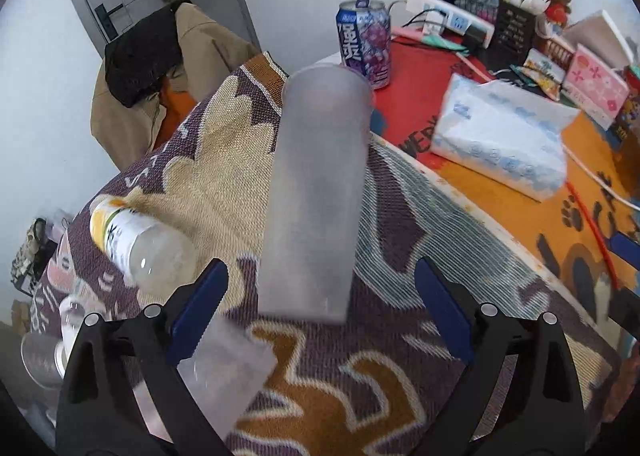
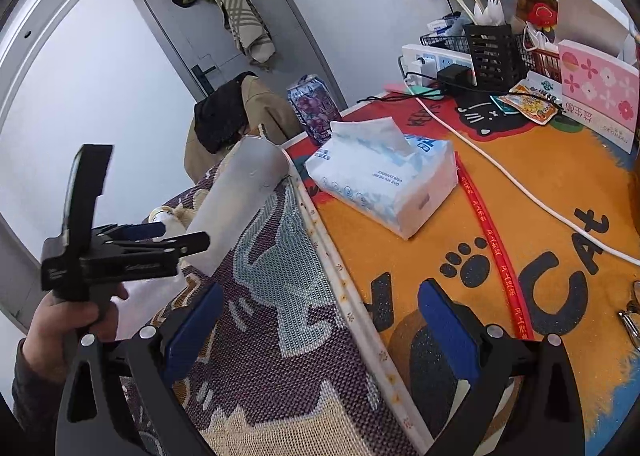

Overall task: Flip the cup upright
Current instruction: 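Close the left gripper around the frosted cup's body and lift it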

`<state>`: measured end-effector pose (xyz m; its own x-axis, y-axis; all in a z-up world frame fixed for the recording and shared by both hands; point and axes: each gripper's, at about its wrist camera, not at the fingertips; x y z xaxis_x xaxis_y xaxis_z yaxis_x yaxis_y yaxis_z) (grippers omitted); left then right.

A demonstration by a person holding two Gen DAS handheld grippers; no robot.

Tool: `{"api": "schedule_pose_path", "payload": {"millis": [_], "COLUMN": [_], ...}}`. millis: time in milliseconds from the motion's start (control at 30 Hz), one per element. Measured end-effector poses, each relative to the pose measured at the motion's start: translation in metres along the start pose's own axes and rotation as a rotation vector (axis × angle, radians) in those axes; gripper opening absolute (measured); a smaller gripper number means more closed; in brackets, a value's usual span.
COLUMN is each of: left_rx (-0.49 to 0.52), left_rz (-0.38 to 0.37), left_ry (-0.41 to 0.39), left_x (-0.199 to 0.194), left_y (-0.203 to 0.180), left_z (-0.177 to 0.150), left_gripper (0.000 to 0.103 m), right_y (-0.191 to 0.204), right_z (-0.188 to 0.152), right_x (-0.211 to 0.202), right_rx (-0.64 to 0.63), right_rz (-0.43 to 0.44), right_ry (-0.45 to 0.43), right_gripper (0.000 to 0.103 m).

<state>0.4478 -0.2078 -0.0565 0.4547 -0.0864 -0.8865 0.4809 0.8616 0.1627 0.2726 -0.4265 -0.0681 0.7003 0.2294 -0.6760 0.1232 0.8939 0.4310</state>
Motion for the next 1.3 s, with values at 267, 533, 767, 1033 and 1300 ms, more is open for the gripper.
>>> {"api": "schedule_pose_path", "payload": {"millis": [267,533,767,1033,1300], "left_rx": [0.011,0.013,-0.012,-0.057,-0.135], "left_rz": [-0.055,-0.090,-0.114,-0.132,-0.165], "left_ry": [0.105,0.093,0.015,-0.015,-0.031], "left_x": [0.047,0.032,-0.029,-0.085,-0.125], "left_y": [0.003,-0.004,-0.007,-0.003,0.001], "left_z": [0.041,0.031,0.009,-0.039,-0.094], "left_gripper": [0.079,0.064,0.064,0.064,0.064], "right_y": [-0.006,-0.011,-0.002,0.014,0.030], "right_z": [-0.004,-0.008,-0.016,-0.036,-0.056], "right_x": [0.007,0.004,-0.015,-0.046,-0.081], "right_rx": [0.026,0.048,0.052,0.045,0.016], "right_rz": [0.000,-0.038,-0.010,0.023,0.042], "right_ry": [0.007,0.015,-0.002,-0.017,-0.038], "right_gripper": [0.095,0.095,0.095,0.095,0.095]}}
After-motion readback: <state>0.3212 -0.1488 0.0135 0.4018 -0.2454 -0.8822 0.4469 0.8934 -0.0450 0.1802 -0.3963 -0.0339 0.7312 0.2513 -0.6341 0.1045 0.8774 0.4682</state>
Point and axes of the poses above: each gripper's, at about its wrist camera, not at the fingertips, and x roughly the way its jaws point, y to its left, z to its top, and after that the axes turned 6 degrees about y, right-handed
